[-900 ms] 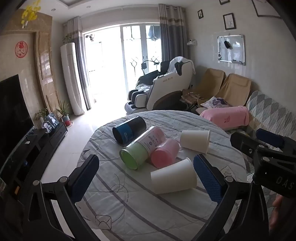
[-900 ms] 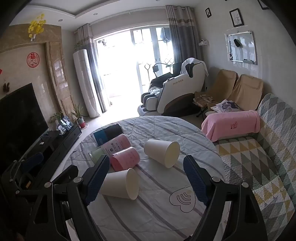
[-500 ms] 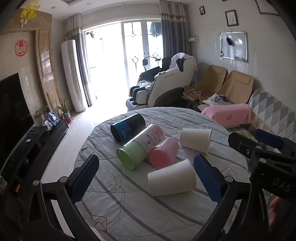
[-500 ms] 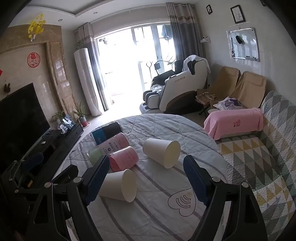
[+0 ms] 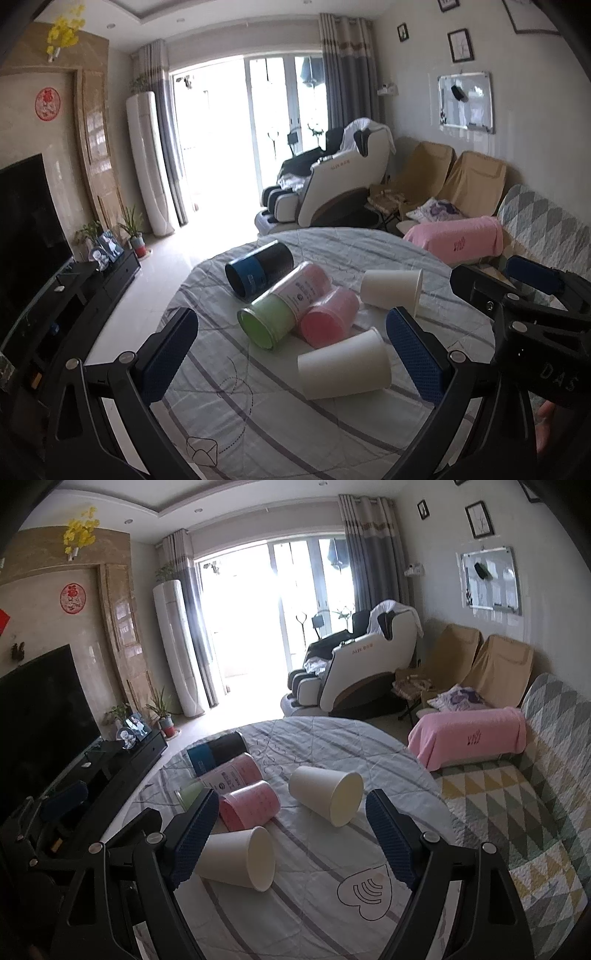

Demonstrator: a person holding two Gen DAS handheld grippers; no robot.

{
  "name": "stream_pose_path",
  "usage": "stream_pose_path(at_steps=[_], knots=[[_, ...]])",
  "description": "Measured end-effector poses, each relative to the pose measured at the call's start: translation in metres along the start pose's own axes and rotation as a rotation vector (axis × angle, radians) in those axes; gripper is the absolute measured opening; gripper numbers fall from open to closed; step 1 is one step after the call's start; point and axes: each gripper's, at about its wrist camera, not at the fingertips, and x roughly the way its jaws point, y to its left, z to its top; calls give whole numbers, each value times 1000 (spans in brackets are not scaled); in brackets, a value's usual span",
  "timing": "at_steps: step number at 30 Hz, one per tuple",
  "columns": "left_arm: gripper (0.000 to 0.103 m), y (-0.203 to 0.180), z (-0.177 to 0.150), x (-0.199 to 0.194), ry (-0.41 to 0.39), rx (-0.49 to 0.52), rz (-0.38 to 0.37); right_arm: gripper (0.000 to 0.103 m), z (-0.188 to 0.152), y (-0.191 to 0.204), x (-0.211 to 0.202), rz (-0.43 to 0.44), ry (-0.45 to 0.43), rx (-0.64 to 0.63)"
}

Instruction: Flip cup upright

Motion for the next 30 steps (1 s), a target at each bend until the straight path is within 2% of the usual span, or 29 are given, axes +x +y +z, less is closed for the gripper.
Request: stream_pose_path(at_steps=[7, 10, 30], knots=[[103, 8, 1, -20, -75, -39, 18, 83, 1, 18, -28, -43, -134, -60], [103, 8, -1, -23, -72, -33, 11, 83, 1, 27, -36, -78, -178, -96], [103, 12, -5, -30, -77, -27, 12, 83, 0, 32, -39, -76, -166, -123]])
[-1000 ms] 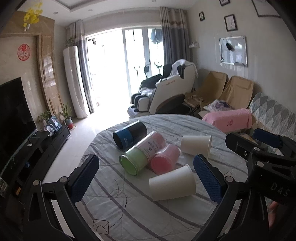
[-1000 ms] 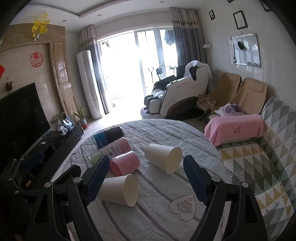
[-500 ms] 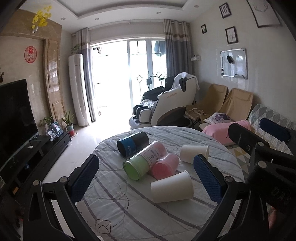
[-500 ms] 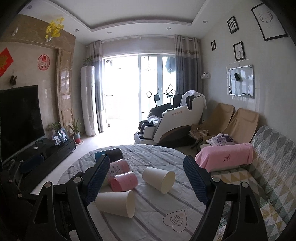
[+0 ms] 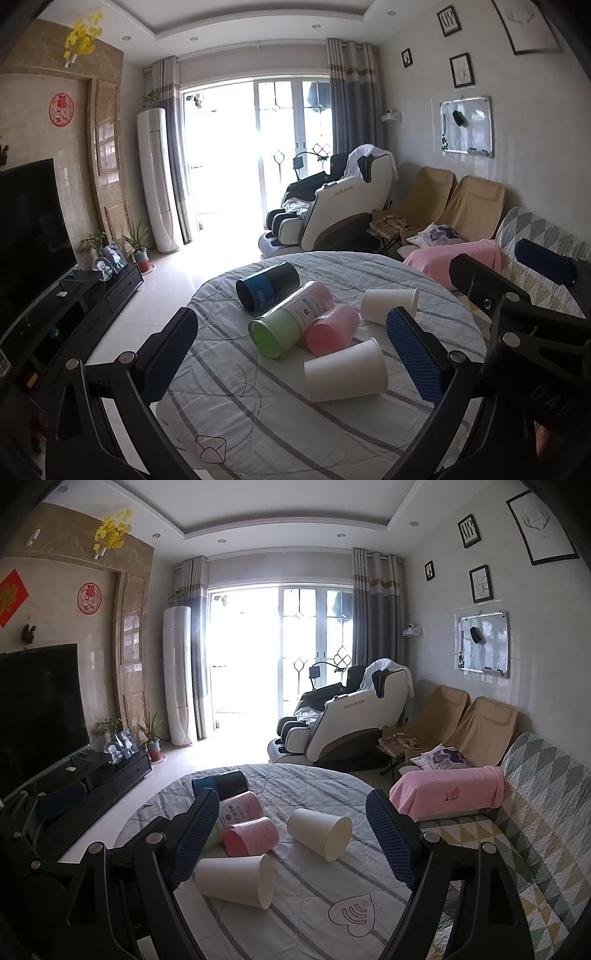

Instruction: Flip cup upright

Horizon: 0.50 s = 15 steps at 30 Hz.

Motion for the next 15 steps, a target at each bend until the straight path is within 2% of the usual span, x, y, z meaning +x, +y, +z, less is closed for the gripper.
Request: stream_pose_path(at_steps=[8, 15], knots=[[103, -7, 1, 7, 26, 17, 3, 83, -2, -10, 6, 11, 14, 17], [103, -20, 3, 30, 76, 40, 5, 83, -5, -27, 28, 26, 46, 38]])
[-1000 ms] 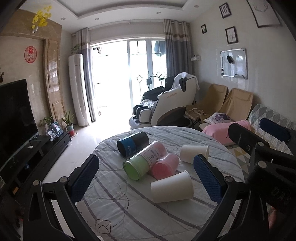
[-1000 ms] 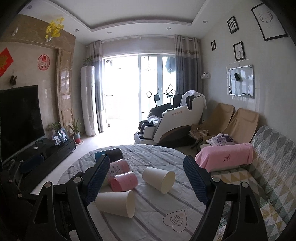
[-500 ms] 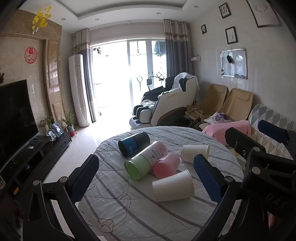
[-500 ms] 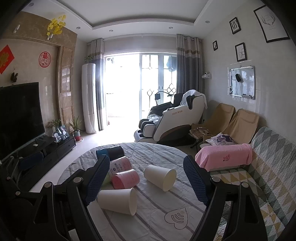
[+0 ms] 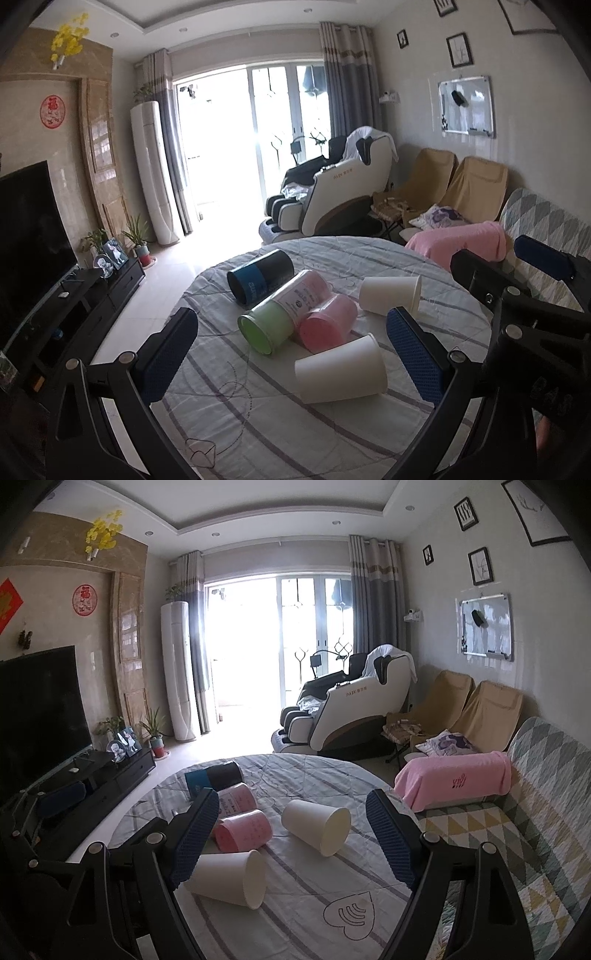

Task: Flip cup upright
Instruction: 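Move the left tool over the blue-and-black cup lying on its side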

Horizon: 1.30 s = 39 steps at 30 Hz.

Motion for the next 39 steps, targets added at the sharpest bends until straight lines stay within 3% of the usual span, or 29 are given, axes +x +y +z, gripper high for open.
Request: stream_pose_path(at_steps=[8, 18, 23, 32, 39], knots=[[103, -11, 11, 53, 90, 19, 45, 83, 3, -19, 49, 58, 37, 7], [103, -28, 38, 118, 169, 29, 41, 83, 17, -49, 122, 127, 134, 24], [103, -26, 58, 148, 302, -24, 39, 83, 35, -50, 154, 160, 239, -10], [103, -7, 127, 145, 550, -159, 70, 83, 118, -41, 165, 206, 453, -89], [103, 6, 171, 122, 636, -371, 147, 83, 188, -37, 170, 259, 512, -255]])
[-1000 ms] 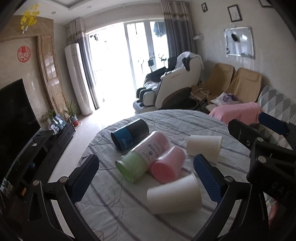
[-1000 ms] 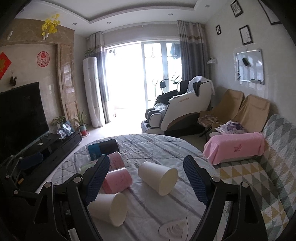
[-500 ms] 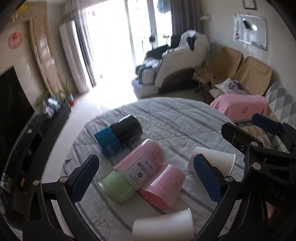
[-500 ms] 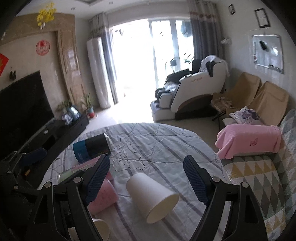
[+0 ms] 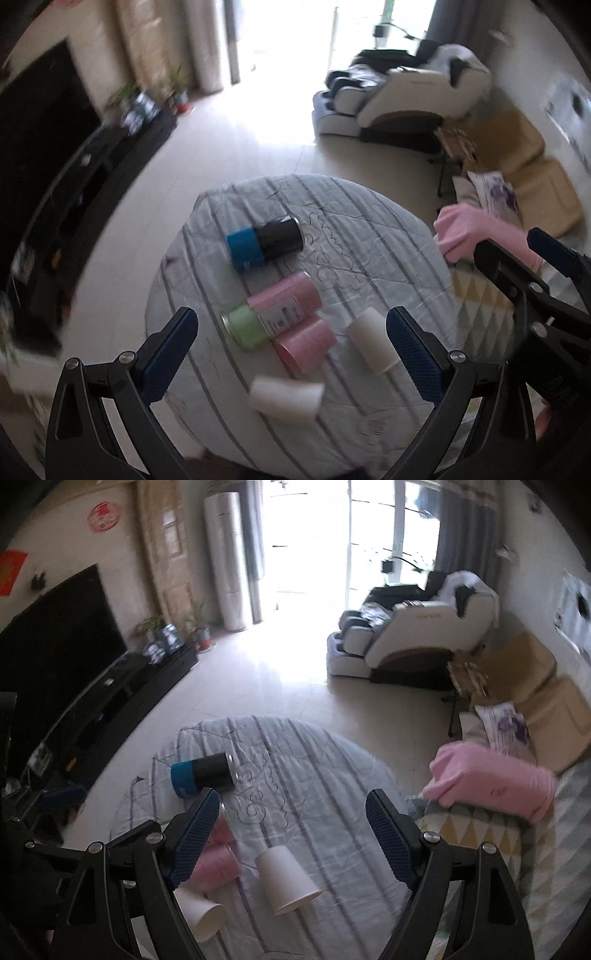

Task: Flip cup upright
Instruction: 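Move the left tool over the blue-and-black cup lying on its side, then lower the left gripper around the blue-and-black cup and close it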

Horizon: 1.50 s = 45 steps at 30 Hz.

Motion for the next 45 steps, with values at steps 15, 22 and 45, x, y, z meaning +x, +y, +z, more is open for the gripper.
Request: stream_pose_path(at_steps=[15, 22, 45], knots=[[103, 74, -12, 56, 251, -373, 77, 83, 51, 96, 104, 240, 236, -555], [103, 72, -6, 72, 246, -521, 110, 83, 62, 115, 146, 367, 325, -781], [103, 6, 8, 118, 129, -1208, 355, 83, 119, 58, 180, 423, 143, -1027]])
